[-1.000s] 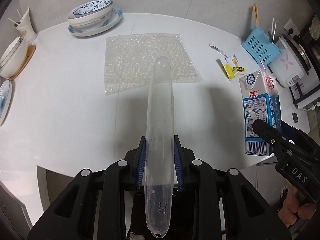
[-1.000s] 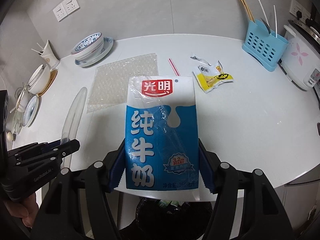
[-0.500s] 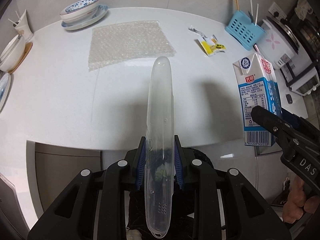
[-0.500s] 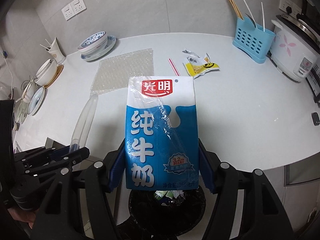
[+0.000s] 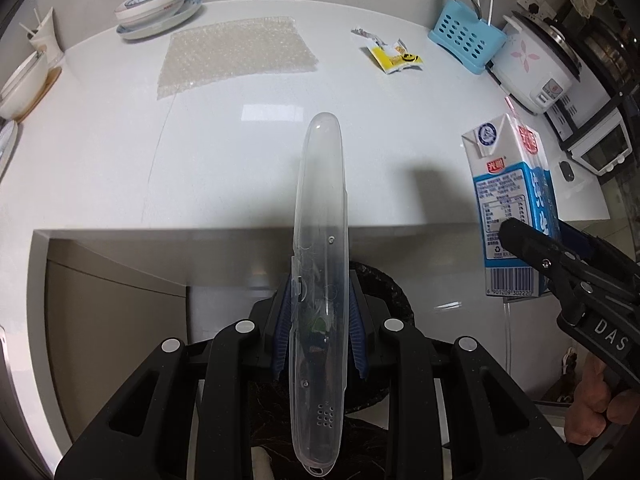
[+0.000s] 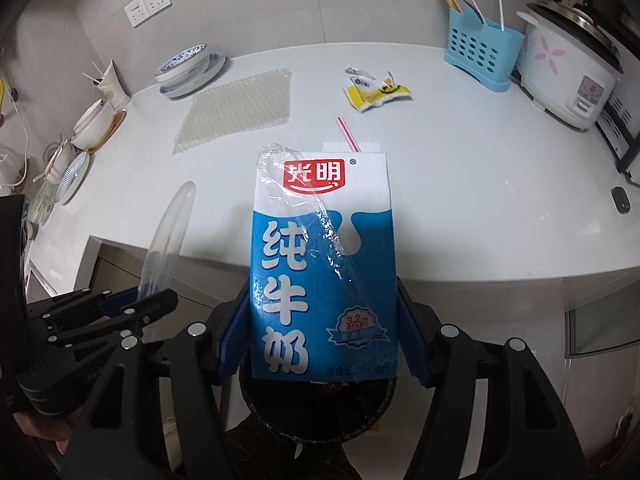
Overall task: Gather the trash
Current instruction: 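Carry the tube and milk carton over the counter edge down above the black bin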
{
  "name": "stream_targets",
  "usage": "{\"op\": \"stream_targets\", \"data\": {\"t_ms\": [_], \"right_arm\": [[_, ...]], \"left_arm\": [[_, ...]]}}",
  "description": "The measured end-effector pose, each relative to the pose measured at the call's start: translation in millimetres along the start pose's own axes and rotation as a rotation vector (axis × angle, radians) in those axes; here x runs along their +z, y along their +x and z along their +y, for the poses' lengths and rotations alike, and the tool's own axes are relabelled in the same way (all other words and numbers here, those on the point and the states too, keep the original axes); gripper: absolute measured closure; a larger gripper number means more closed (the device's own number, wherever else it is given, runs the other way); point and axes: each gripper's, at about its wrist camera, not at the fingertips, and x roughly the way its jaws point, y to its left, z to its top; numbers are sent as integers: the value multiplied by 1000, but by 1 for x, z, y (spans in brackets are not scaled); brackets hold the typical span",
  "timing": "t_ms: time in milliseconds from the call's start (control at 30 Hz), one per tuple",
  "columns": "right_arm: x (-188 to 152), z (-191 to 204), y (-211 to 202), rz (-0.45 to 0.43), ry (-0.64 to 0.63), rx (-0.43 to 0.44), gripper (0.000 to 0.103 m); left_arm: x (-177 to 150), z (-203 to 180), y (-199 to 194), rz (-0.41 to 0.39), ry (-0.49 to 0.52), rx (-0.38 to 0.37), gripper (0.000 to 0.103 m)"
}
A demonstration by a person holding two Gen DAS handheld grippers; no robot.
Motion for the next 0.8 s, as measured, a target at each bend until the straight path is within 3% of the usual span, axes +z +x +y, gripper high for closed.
{"op": "stream_targets", "data": {"t_ms": [300,800], "right_arm": [[-51,-20,-6,32,-4,-17,42],[-115,-17,54,188,-20,23,42]], "left_arm": [[-41,-16,12,30,22,-14,78],[-88,-14,78,132,14,8,78]]}}
